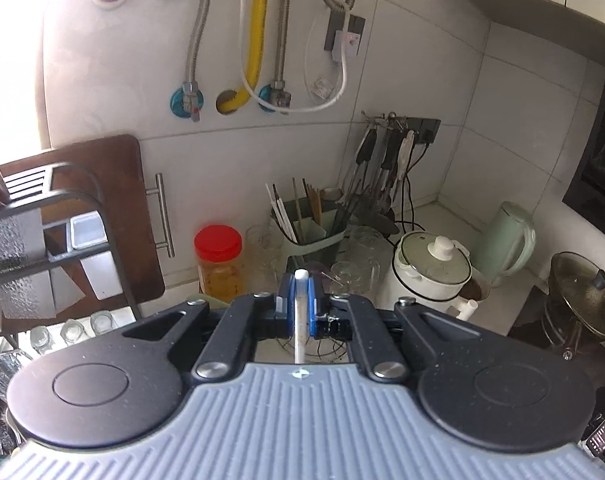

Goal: Organize utensils
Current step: 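Lift the white chopstick with the left gripper and carry it toward the mug, then lower the white chopstick into the mug and open the left gripper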

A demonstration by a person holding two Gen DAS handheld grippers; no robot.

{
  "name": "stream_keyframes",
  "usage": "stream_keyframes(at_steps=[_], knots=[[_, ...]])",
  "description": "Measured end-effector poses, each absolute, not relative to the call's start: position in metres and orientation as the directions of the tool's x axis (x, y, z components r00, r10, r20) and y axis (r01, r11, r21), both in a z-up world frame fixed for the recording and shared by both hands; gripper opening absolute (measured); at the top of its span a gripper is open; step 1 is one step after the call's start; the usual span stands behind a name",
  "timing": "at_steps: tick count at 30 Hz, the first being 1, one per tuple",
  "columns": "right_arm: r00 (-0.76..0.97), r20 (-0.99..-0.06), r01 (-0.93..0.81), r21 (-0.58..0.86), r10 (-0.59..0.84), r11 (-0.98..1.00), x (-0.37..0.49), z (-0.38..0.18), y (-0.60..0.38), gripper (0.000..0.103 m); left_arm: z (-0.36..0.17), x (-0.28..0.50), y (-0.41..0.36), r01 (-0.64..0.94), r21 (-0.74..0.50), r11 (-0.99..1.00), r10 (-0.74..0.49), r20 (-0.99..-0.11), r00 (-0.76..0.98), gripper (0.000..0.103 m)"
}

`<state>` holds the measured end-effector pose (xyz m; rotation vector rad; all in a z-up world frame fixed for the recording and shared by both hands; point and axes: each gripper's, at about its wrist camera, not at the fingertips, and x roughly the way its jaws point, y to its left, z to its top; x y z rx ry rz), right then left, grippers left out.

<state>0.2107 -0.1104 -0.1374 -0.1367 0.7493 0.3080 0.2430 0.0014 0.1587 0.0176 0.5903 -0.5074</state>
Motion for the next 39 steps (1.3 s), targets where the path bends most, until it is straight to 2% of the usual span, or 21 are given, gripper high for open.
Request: stream_keyframes(at_steps=[7,20,29,39], knots=[[0.692,-0.686,-0.322,-0.014,0.226,0.947,0.210,-0.137,-0.110,0.091,0.118,0.256,-0.005,0.460,-0.165,0.872,-0.458,-0.608,0.649,0.007],[0.698,-0.683,-0.311,-0.016,0.217,0.950,0.210,-0.137,-0.110,0.091,0.058,0.289,-0.018,0.480,-0.196,0.855,-0.427,-0.792,0.437,0.007],[0.700,-0.680,-0.312,-0.019,0.217,0.950,0.210,-0.137,-0.110,0.092,0.049,0.311,-0.023,0.478,-0.203,0.855,-0.398,-0.847,0.352,0.007],[0.699,-0.682,-0.313,-0.021,0.216,0.949,0.212,-0.137,-0.109,0.092,0.047,0.320,-0.027,0.484,-0.188,0.855,-0.373,-0.870,0.321,0.008]])
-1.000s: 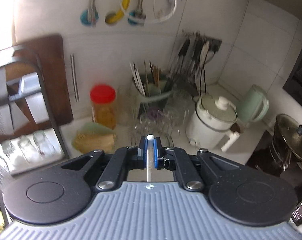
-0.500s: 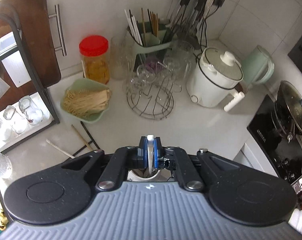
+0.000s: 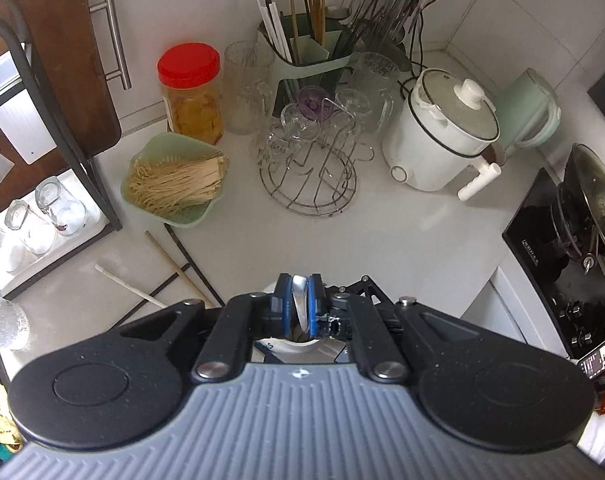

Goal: Organize utensils
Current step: 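Lower the white chopstick into the mug and open the left gripper, then regrasp the white chopstick with the left gripper, push it down, release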

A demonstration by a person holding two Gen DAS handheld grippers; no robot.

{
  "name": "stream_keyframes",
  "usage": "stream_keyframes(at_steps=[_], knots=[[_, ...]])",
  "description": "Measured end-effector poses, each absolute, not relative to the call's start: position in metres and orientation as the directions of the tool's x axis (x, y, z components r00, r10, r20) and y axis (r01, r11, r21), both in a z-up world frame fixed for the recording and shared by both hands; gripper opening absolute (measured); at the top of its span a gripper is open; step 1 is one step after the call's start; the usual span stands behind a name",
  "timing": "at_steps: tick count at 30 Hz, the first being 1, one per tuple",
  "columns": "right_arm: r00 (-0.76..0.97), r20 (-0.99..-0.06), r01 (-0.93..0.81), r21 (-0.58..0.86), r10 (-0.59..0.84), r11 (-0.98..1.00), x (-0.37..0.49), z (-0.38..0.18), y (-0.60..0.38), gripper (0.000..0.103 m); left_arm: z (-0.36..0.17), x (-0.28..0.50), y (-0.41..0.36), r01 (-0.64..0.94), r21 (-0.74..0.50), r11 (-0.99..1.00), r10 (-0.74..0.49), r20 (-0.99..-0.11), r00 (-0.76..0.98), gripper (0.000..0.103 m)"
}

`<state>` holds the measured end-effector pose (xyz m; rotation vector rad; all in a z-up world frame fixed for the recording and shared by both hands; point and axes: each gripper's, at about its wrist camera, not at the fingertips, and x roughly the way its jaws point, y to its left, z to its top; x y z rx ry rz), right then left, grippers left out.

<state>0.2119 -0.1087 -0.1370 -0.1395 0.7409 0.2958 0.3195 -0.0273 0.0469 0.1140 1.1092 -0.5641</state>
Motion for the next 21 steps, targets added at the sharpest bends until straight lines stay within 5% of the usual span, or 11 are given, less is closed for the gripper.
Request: stream_keyframes(at_steps=[2,5,9,21], knots=[[0.699,-0.682,-0.313,-0.021,0.215,0.949,0.211,-0.137,-0.109,0.092,0.046,0.320,-0.027,0.482,-0.183,0.857,-0.367,-0.873,0.320,0.014],[0.699,-0.682,-0.314,-0.022,0.215,0.949,0.211,-0.137,-0.109,0.092,0.046,0.321,-0.023,0.469,-0.186,0.864,-0.367,-0.869,0.331,0.046],[0.699,-0.682,-0.311,-0.021,0.214,0.950,0.211,-0.137,-0.109,0.092,0.052,0.320,-0.016,0.469,-0.180,0.865,-0.374,-0.854,0.362,0.059],[0.700,-0.686,-0.291,-0.021,0.198,0.956,0.212,-0.138,-0.107,0.092,0.057,0.308,0.024,0.419,-0.159,0.894,-0.367,-0.796,0.481,0.061]])
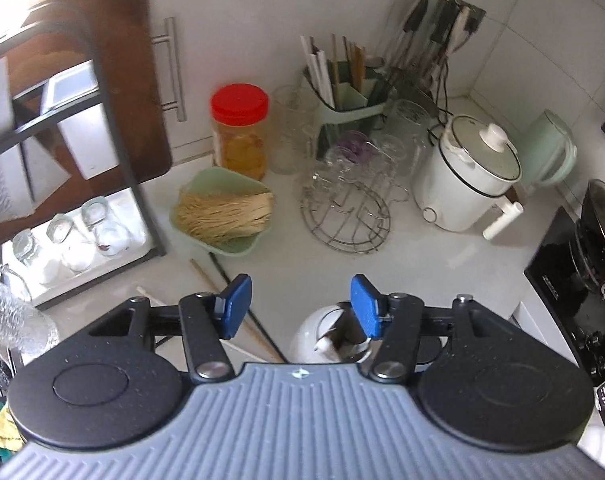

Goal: Organize utensils
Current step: 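Regrasp the white chopstick with the left gripper, push it down, release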

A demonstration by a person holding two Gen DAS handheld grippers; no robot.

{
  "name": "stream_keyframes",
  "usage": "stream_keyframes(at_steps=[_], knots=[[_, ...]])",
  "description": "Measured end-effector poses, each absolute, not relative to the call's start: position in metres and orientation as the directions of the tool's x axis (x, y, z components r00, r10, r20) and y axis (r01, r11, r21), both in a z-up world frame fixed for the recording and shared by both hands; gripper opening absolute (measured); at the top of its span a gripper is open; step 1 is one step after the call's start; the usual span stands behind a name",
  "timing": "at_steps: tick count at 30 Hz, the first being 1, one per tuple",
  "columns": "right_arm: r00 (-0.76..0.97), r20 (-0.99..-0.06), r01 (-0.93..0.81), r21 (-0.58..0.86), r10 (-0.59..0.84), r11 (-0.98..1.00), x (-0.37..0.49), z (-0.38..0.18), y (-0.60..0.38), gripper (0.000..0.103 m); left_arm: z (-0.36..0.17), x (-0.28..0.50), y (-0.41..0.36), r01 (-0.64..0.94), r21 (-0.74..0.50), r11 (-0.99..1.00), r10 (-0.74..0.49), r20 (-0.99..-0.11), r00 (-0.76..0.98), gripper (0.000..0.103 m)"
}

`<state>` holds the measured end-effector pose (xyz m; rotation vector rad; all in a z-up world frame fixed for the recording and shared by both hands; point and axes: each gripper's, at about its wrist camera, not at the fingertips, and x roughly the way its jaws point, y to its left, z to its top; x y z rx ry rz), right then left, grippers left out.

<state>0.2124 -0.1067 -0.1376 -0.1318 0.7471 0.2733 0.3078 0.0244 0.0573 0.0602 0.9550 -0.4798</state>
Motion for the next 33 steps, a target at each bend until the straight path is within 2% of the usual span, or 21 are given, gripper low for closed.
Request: stream_keyframes(at_steps=[12,16,20,24,25,30,31,32,33], knots=[[0.709,-0.681,-0.268,-0.020,0.183,0.963,0.211,-0.138,-0.105,0.092,0.011,0.298,0.088,0.329,-0.141,0.934,-0.310,-0.780,0.543,0.061],[0.715,-0.676,-0.256,-0.019,0.176,0.967,0.210,-0.138,-0.106,0.091,-0.002,0.294,0.108,0.345,-0.254,0.904,-0.410,-0.743,0.528,0.061],[0.718,-0.676,-0.241,-0.021,0.164,0.970,0.209,-0.138,-0.105,0.092,-0.005,0.286,0.112,0.426,-0.367,0.827,-0.553,-0.667,0.499,0.060],[0.720,-0.677,-0.231,-0.023,0.154,0.973,0.210,-0.138,-0.104,0.092,-0.005,0.283,0.097,0.515,-0.402,0.757,-0.640,-0.613,0.463,0.058],[0.720,-0.677,-0.229,-0.025,0.152,0.973,0.210,-0.138,-0.104,0.092,-0.006,0.283,0.090,0.539,-0.393,0.745,-0.650,-0.610,0.453,0.056],[0.721,-0.677,-0.225,-0.029,0.146,0.974,0.210,-0.138,-0.103,0.092,-0.012,0.283,0.059,0.610,-0.317,0.726,-0.645,-0.621,0.445,0.021],[0.721,-0.677,-0.224,-0.030,0.145,0.974,0.211,-0.139,-0.103,0.092,-0.013,0.284,0.055,0.613,-0.304,0.729,-0.639,-0.623,0.451,0.018],[0.721,-0.678,-0.224,-0.030,0.145,0.974,0.211,-0.139,-0.103,0.092,-0.013,0.285,0.051,0.618,-0.290,0.731,-0.634,-0.623,0.458,0.011],[0.721,-0.677,-0.224,-0.030,0.145,0.974,0.211,-0.139,-0.103,0.092,-0.012,0.286,0.048,0.623,-0.278,0.731,-0.630,-0.625,0.460,0.009]])
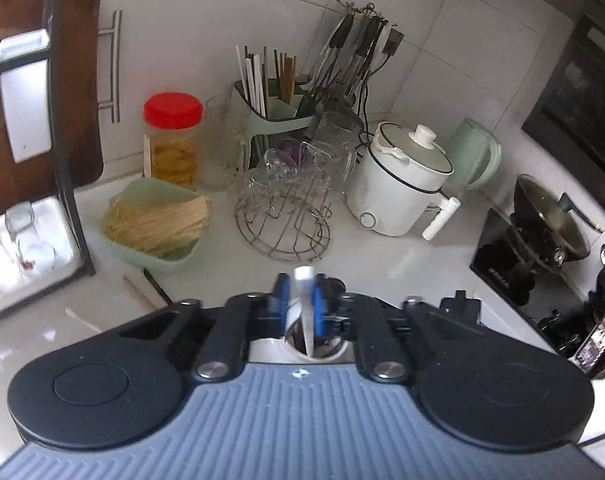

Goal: Organize utensils
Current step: 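Regrasp the white chopstick with the left gripper, push it down, release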

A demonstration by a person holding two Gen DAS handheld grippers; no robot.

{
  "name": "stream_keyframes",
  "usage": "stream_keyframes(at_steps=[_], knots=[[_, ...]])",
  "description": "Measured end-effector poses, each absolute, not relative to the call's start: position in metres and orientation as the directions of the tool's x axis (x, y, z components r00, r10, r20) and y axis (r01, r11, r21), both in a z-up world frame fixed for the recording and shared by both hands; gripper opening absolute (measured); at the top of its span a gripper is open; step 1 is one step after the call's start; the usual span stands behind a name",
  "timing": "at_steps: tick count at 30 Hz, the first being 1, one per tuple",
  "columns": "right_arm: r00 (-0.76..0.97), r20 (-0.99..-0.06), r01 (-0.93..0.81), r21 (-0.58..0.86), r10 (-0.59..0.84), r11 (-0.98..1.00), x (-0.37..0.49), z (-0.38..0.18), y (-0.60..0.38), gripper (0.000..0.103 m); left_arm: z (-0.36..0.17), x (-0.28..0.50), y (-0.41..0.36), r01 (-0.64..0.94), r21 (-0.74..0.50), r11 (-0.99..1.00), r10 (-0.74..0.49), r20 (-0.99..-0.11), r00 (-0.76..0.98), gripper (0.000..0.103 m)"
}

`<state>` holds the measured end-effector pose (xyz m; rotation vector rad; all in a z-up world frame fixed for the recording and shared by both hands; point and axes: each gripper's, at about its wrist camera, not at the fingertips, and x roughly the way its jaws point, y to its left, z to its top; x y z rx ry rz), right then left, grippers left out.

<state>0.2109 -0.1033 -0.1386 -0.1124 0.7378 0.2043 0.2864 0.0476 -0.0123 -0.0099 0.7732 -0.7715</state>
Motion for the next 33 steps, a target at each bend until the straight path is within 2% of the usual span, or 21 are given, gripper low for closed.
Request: stream_keyframes(at_steps=[5,15,22,33], knots=[[0.724,-0.674,-0.225,-0.032,0.145,0.974,0.210,-0.139,-0.103,0.092,0.001,0.290,0.035,0.678,-0.241,0.694,-0.651,-0.612,0.449,0.008],[0.727,-0.669,-0.232,-0.033,0.151,0.972,0.211,-0.139,-0.104,0.092,0.013,0.300,-0.017,0.766,-0.131,0.630,-0.610,-0.693,0.384,0.008],[0.728,-0.668,-0.234,-0.031,0.154,0.972,0.212,-0.140,-0.103,0.092,0.011,0.319,-0.029,0.737,-0.155,0.658,-0.589,-0.716,0.374,0.008],[0.728,-0.666,-0.237,-0.025,0.161,0.971,0.214,-0.140,-0.103,0.092,0.045,0.315,-0.023,0.702,-0.087,0.707,-0.593,-0.615,0.520,0.009]])
